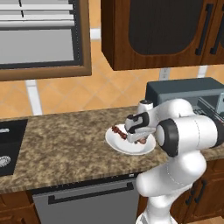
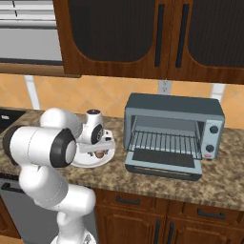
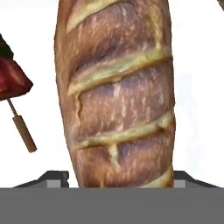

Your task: Pick up the kebab skewer and baguette bread, and place them inside the toaster oven. Close the toaster oven door and start by setting the timer.

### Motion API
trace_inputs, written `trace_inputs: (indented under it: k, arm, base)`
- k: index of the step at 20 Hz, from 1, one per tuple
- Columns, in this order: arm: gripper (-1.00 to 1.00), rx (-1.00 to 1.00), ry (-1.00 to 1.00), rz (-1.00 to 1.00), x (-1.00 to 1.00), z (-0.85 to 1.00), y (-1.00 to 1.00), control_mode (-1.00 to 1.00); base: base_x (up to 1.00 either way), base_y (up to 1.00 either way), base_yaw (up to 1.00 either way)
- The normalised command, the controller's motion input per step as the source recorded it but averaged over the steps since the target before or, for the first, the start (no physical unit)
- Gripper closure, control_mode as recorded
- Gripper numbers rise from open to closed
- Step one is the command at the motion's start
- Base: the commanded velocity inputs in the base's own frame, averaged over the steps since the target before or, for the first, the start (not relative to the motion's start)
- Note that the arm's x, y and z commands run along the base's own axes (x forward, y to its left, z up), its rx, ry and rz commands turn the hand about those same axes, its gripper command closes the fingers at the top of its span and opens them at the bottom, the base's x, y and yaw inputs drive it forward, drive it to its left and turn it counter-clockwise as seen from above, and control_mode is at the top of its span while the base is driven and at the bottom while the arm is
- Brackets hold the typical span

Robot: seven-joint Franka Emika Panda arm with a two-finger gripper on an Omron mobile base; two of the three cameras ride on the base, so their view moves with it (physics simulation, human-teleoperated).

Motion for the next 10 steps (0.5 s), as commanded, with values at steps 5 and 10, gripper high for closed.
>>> trace_inputs:
  k: [5, 10]
  arm:
    - [1.0, 0.01, -0.13, 0.0, -0.47, 0.36, -0.18, -1.0]
    - [1.0, 0.09, -0.07, 0.0, -0.72, 1.0, -0.63, -1.0]
  base:
    - [0.0, 0.0, 0.0]
    - [0.0, 0.0, 0.0]
